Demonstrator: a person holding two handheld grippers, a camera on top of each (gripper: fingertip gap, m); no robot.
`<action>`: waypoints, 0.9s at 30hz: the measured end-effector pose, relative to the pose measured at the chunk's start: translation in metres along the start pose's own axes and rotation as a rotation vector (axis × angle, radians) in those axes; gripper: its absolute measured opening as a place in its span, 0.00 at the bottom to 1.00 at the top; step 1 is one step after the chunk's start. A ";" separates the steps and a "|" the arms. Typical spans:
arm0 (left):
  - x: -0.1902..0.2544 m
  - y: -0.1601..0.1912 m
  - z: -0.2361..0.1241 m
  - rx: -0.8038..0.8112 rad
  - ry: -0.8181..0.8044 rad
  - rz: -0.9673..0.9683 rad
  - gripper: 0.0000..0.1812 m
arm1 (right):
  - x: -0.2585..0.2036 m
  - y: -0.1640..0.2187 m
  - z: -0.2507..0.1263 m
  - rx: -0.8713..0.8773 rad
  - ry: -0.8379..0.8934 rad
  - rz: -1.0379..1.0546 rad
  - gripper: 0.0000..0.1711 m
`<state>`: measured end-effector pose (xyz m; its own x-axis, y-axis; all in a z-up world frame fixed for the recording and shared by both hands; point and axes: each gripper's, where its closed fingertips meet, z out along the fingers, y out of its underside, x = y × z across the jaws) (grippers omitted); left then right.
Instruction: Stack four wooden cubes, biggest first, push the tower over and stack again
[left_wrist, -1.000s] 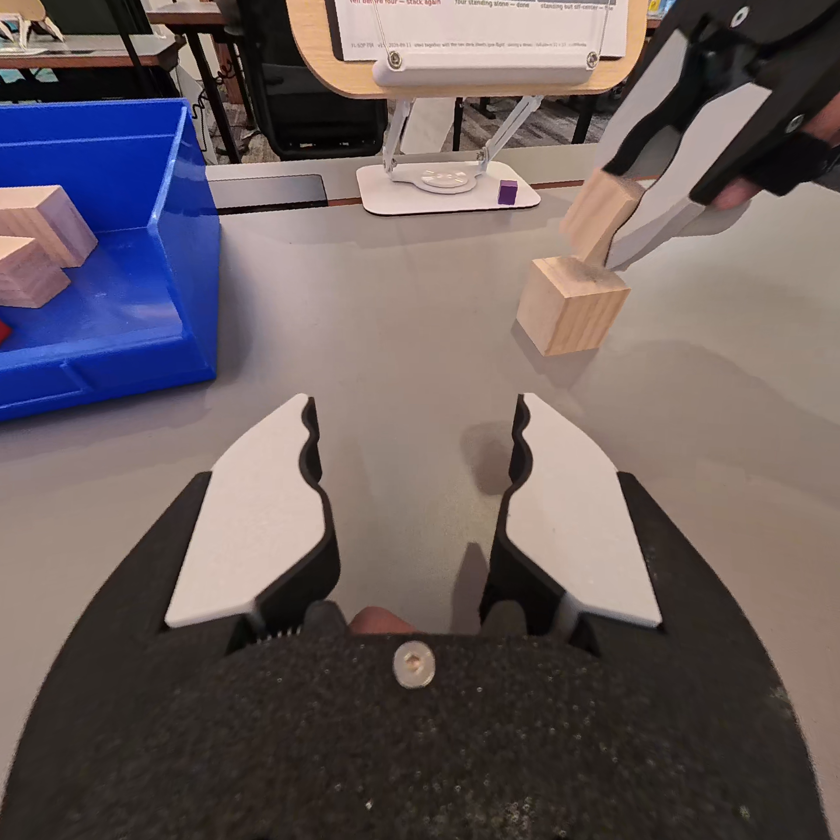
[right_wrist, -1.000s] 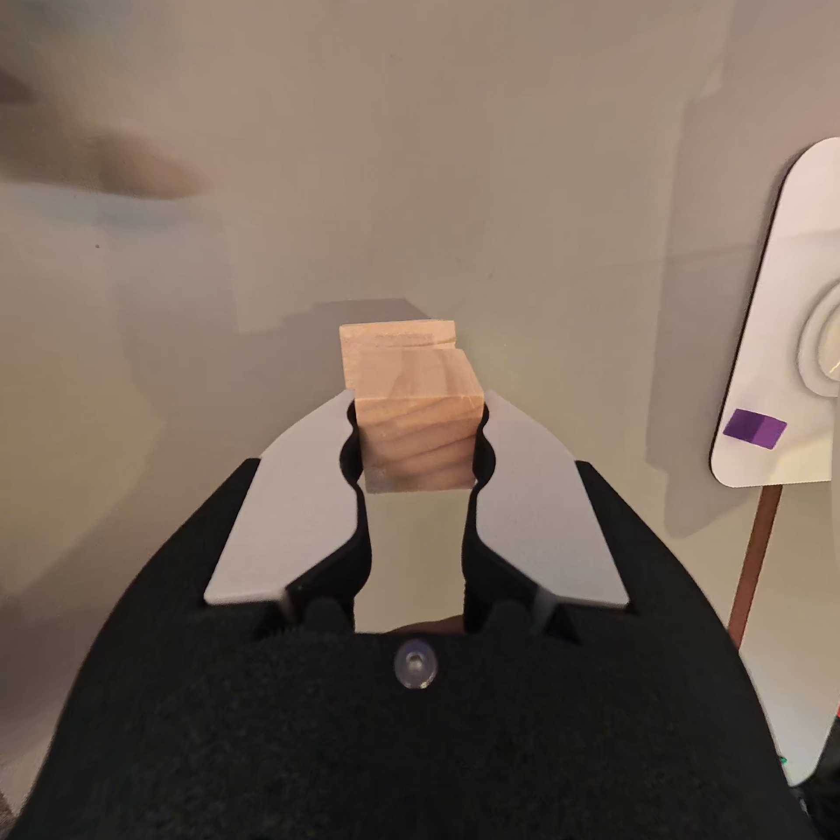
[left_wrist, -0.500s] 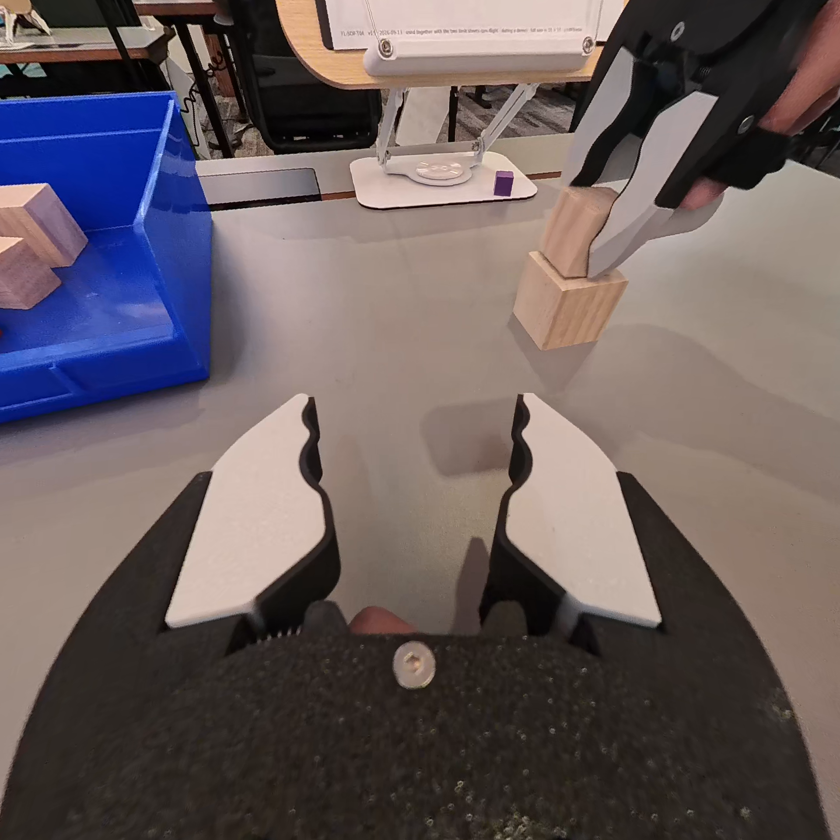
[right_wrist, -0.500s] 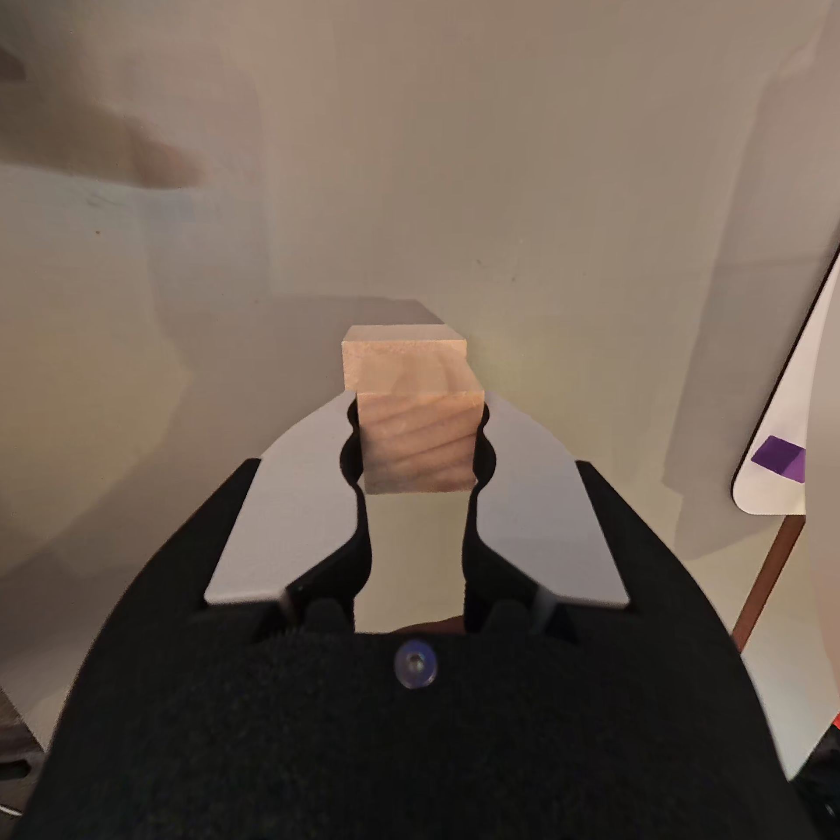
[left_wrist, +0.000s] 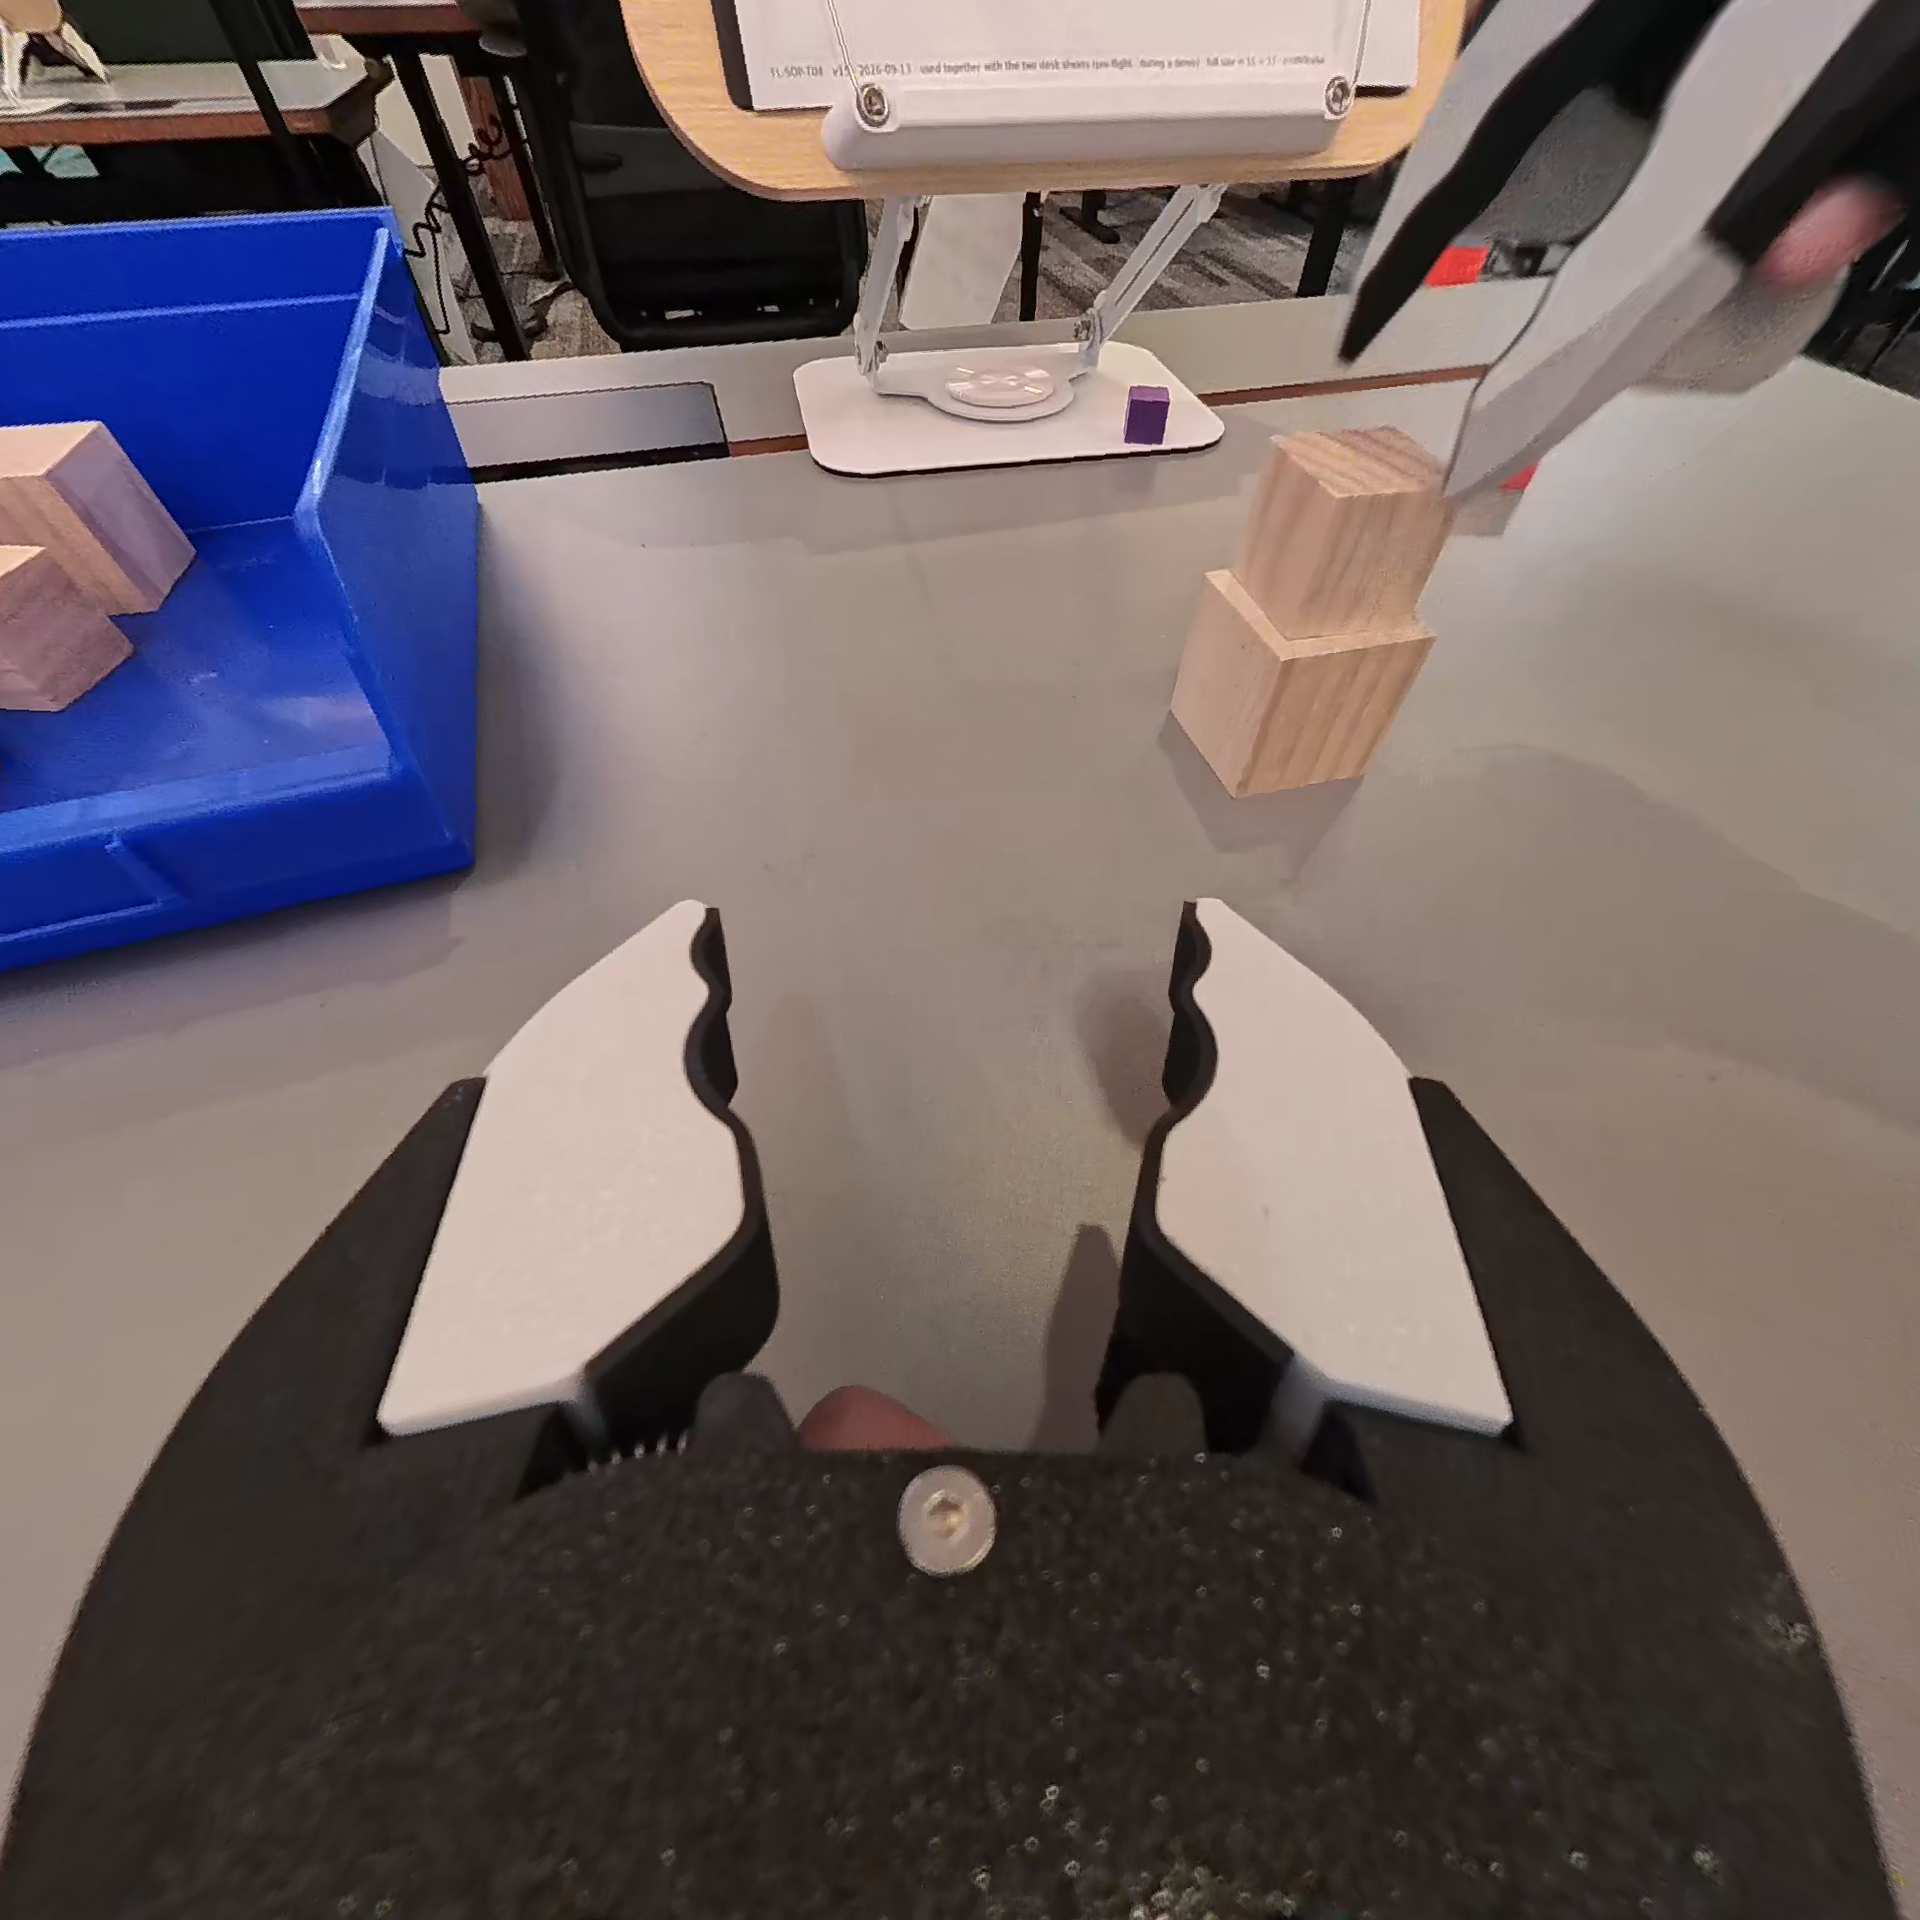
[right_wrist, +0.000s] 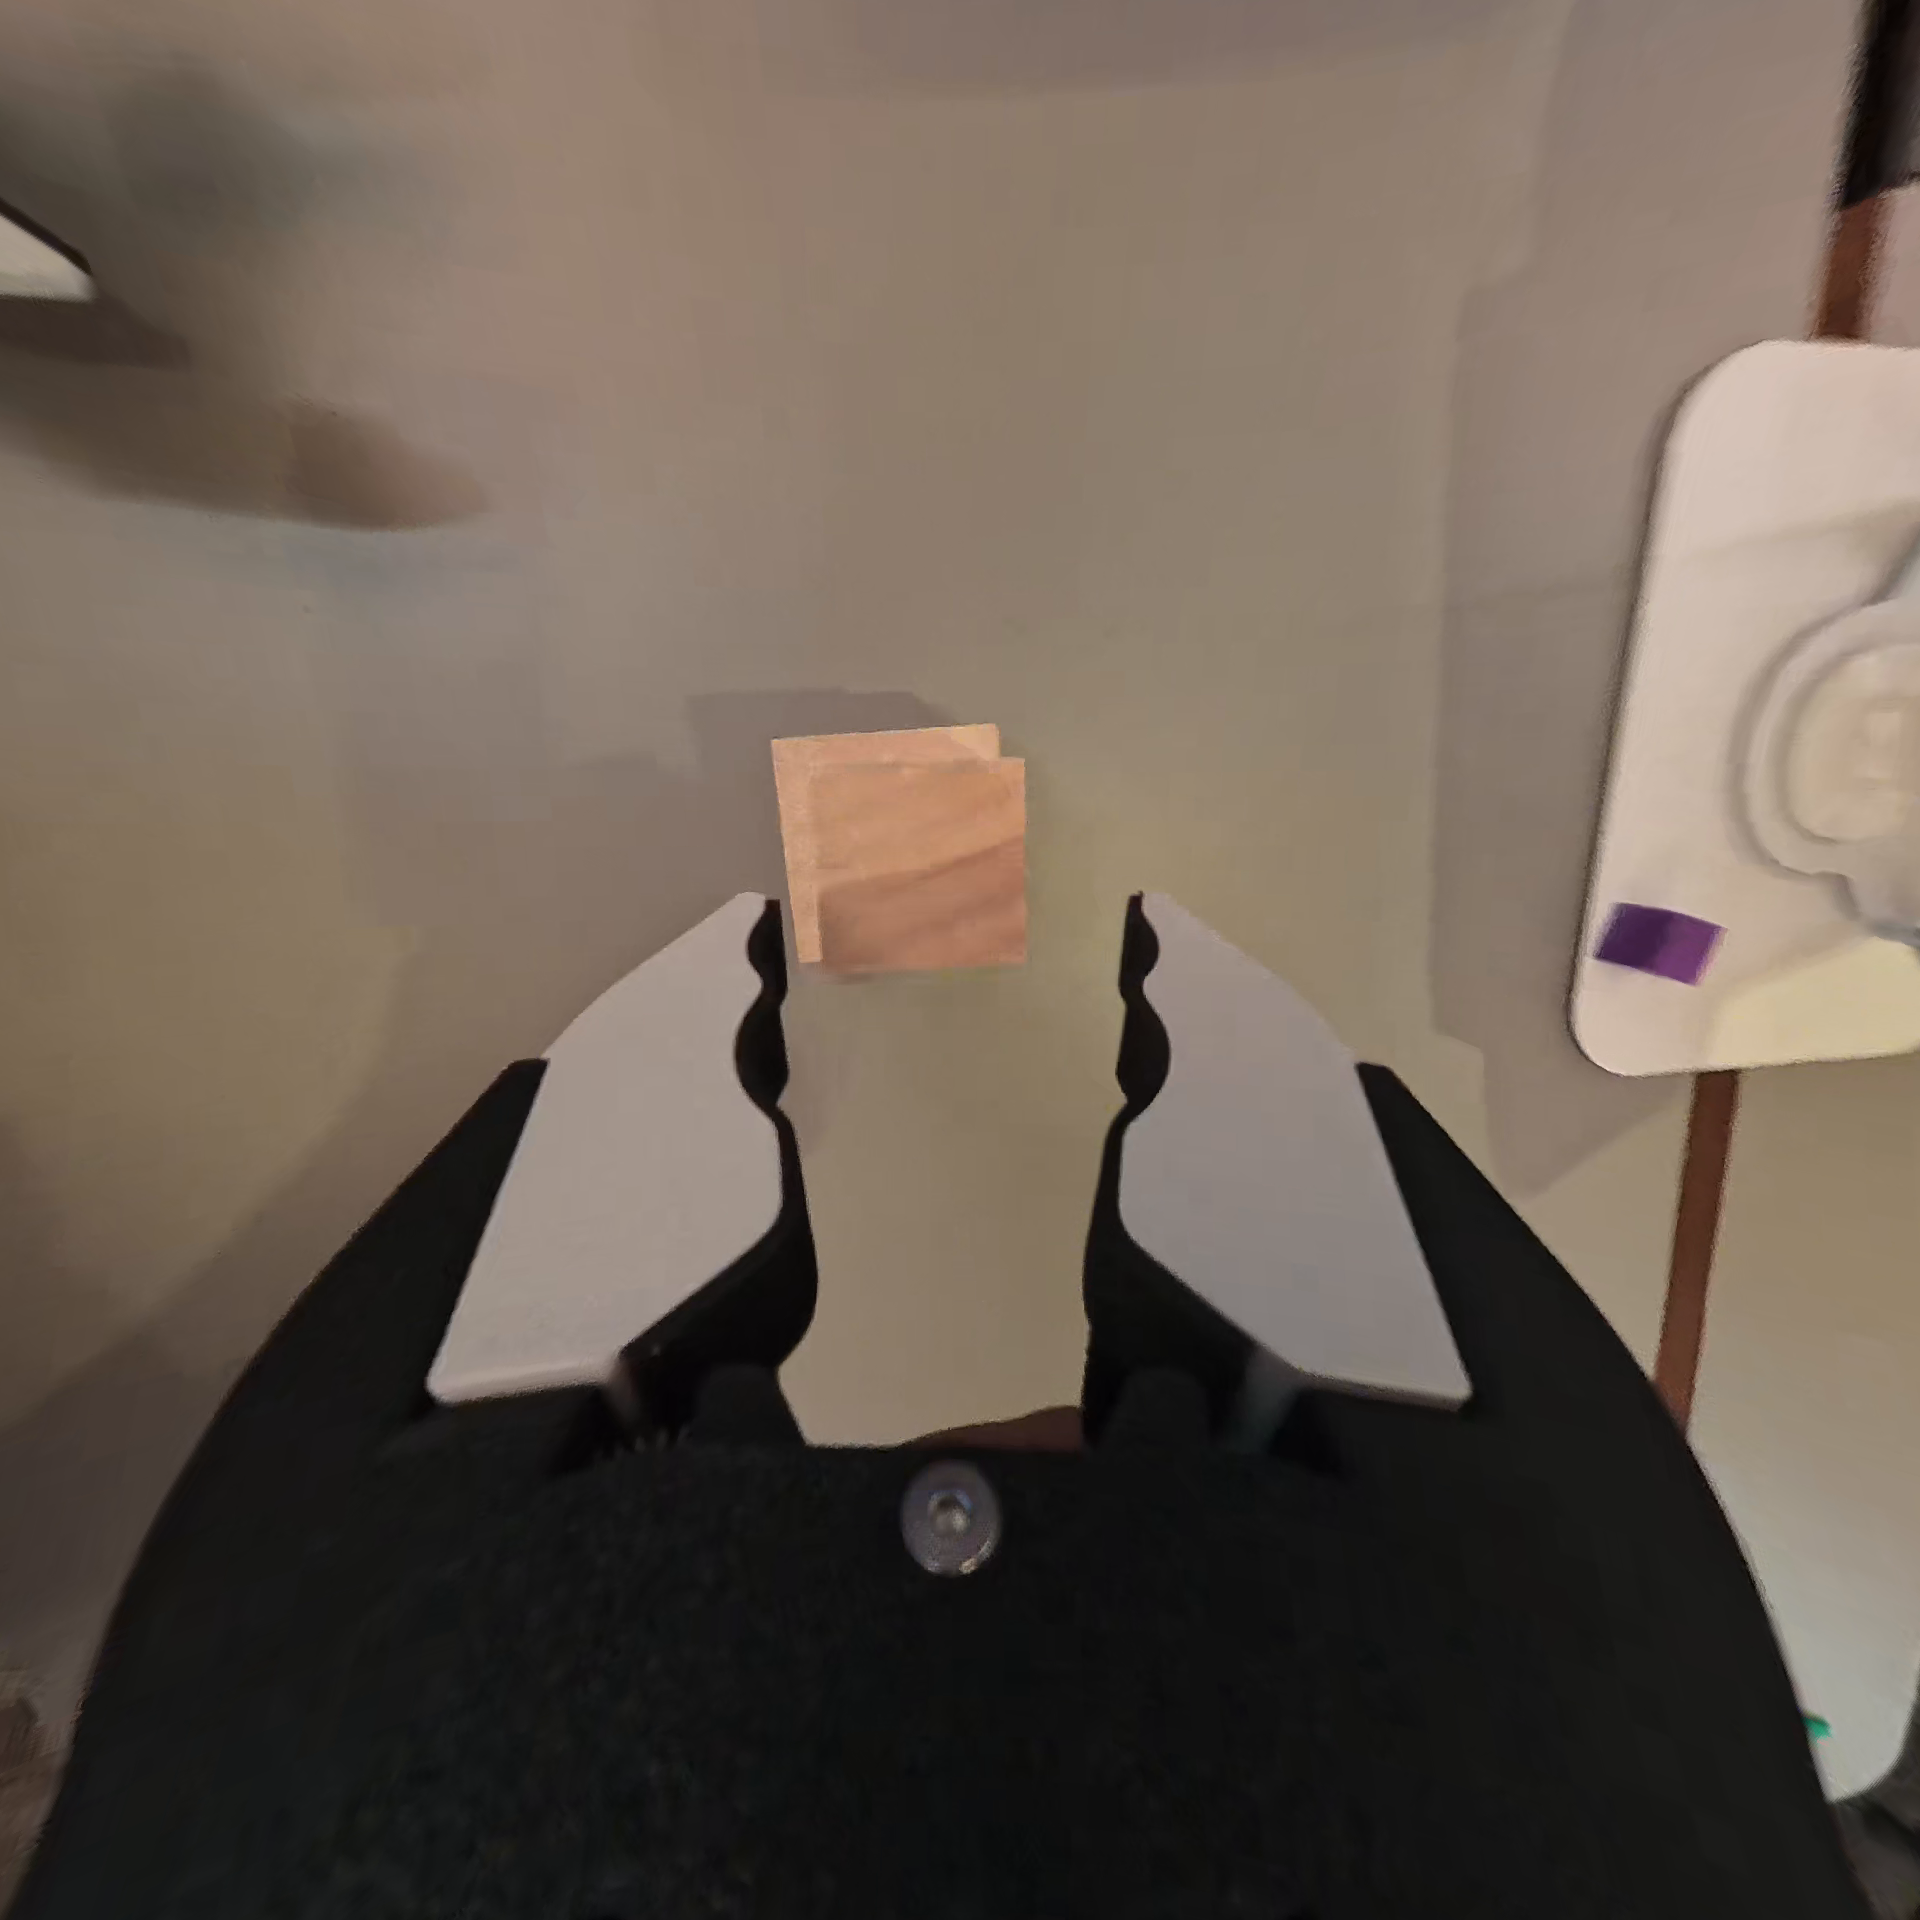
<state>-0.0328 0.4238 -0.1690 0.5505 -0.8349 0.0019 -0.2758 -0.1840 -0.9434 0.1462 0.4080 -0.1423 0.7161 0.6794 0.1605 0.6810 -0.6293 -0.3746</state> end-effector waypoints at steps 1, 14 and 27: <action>0.000 0.000 0.000 0.001 0.002 0.000 0.45 | 0.000 -0.002 -0.014 0.064 0.038 0.013 0.36; 0.001 -0.007 -0.004 0.047 0.001 -0.001 0.44 | -0.110 0.091 -0.068 0.693 0.705 0.497 0.35; 0.009 -0.009 -0.009 0.080 -0.013 0.014 0.44 | -0.129 0.140 -0.055 0.650 0.809 0.828 0.39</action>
<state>-0.0323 0.4137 -0.1577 0.5575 -0.8300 -0.0152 -0.2202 -0.1302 -0.9667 0.1575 0.2115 -0.1650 0.9245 -0.3715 0.0850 -0.0322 -0.2984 -0.9539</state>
